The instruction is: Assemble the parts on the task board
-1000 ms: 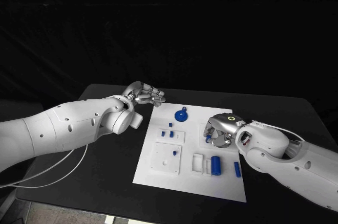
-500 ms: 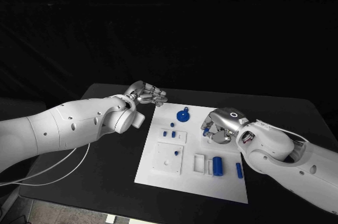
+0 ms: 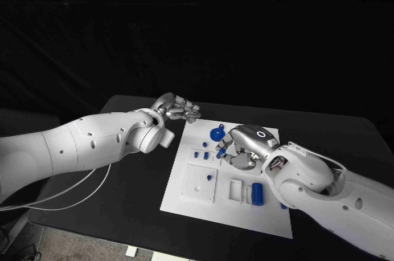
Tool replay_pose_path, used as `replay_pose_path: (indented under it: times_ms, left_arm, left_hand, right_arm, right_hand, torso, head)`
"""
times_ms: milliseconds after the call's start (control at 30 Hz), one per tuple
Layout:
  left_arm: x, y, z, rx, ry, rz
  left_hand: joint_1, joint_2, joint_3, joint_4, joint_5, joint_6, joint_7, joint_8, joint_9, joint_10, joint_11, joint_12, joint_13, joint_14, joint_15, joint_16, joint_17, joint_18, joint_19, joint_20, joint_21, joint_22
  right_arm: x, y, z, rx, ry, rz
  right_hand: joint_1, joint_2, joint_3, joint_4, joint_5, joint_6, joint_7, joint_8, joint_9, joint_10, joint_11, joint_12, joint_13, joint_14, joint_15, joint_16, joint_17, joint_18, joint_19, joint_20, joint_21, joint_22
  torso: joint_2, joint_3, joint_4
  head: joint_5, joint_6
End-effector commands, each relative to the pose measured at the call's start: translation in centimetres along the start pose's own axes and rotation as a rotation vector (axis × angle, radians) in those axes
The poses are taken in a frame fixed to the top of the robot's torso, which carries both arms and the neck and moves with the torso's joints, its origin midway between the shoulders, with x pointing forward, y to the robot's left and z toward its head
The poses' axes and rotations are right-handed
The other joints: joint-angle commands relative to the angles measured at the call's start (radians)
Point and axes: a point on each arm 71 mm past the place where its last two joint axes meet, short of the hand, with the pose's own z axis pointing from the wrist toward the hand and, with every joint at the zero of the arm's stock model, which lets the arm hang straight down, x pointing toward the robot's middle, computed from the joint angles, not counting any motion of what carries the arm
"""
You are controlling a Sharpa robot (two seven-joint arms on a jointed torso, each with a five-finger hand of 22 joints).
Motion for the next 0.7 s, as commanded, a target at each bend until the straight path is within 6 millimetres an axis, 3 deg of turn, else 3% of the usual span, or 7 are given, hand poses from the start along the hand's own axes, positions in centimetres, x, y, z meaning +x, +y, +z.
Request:
replay_pose_path:
  times_ms: [33, 300, 700]
  left_arm:
    - [0.3, -0.3, 0.1, 0.01, 0.015, -0.008]
    - [0.7, -0.4, 0.2, 0.012, 0.023, -0.01]
    - [0.9, -0.5, 0.2, 0.013, 0.027, -0.011]
  left_hand:
    - [0.002, 0.005, 0.0, -0.004, 0.006, -0.004, 0.002, -0.005, 0.002, -0.009, 0.0, 0.0, 0.0, 0.004, 0.004, -0.003, 0.001, -0.008, 0.0, -0.001, -0.004, 0.001]
    - [0.002, 0.005, 0.0, -0.004, 0.006, -0.004, 0.002, -0.005, 0.002, -0.009, 0.0, 0.0, 0.0, 0.004, 0.004, -0.003, 0.001, -0.008, 0.0, -0.001, -0.004, 0.001]
    - [0.0, 0.006, 0.002, -0.005, 0.006, -0.004, 0.003, -0.005, 0.002, -0.008, 0.0, 0.001, 0.0, 0.004, 0.004, -0.003, 0.001, -0.008, -0.001, -0.001, -0.004, 0.008]
  right_arm:
    - [0.9, 1.7, 0.3, -0.064, 0.005, 0.055]
    - [3.7, 4.1, 0.6, -0.12, 0.045, 0.075]
    - [6.3, 5.1, 0.4, -0.15, 0.086, 0.046]
  right_hand:
    - [0.003, 0.006, 0.0, 0.003, 0.002, 0.003, -0.001, 0.005, 0.002, 0.045, -0.04, 0.003, 0.001, 0.001, -0.008, -0.003, -0.001, 0.017, 0.031, -0.01, -0.005, 0.002]
    - [0.002, 0.007, 0.004, -0.004, 0.002, 0.001, -0.001, 0.005, 0.001, 0.043, -0.039, 0.002, 0.001, 0.001, -0.009, -0.005, -0.001, 0.019, 0.032, -0.011, -0.012, 0.004]
    - [-0.001, 0.008, 0.008, -0.009, 0.002, 0.001, -0.001, 0.005, 0.001, 0.042, -0.038, 0.003, 0.001, 0.001, -0.01, -0.006, -0.001, 0.021, 0.034, -0.012, -0.016, 0.009]
  torso:
    - [0.0, 0.0004, 0.0018]
    - [0.0, 0.0, 0.0018]
    - [0.001, 0.0015, 0.0003]
  head:
    - [0.008, -0.001]
    - [0.024, -0.004]
    - [0.038, -0.011]
